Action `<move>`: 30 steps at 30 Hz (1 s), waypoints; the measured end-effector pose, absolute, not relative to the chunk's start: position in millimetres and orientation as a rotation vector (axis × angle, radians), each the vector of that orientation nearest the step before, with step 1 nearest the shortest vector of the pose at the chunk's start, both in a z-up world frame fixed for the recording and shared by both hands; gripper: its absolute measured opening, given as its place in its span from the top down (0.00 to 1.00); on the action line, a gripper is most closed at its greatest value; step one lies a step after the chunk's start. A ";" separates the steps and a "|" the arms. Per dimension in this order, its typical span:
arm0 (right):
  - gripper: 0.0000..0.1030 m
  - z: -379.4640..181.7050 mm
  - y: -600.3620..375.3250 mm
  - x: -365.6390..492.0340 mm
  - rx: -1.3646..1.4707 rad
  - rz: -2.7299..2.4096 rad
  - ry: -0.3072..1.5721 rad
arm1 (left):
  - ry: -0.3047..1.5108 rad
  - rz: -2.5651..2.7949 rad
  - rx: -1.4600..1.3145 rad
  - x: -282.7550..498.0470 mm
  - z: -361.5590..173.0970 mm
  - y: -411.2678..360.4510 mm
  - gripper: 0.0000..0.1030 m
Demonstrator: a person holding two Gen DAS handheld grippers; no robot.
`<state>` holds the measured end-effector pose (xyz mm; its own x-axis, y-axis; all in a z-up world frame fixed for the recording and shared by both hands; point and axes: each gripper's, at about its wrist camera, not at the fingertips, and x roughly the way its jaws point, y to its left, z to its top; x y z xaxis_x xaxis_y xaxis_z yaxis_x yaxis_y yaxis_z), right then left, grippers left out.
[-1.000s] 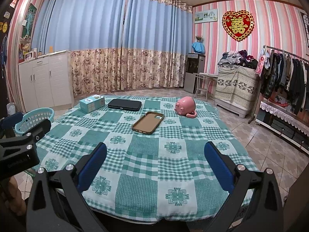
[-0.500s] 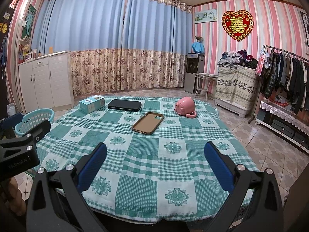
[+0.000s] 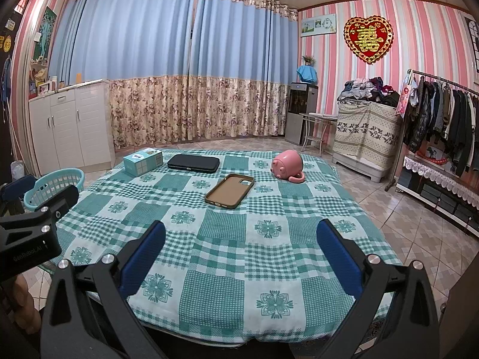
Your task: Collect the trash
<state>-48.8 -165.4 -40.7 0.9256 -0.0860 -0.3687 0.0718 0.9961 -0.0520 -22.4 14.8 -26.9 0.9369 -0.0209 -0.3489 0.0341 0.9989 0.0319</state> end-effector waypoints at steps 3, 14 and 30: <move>0.04 -41.0 -165.5 -48.1 -0.036 -0.081 0.379 | 0.355 -0.027 0.037 -22.8 -27.0 14.3 0.05; 0.04 -41.2 -163.8 -47.0 -0.035 -0.080 0.378 | 0.352 -0.027 0.037 -25.0 -25.6 13.9 0.05; 0.04 -41.5 -165.1 -48.6 -0.034 -0.079 0.376 | 0.349 -0.027 0.036 -25.5 -24.8 13.0 0.05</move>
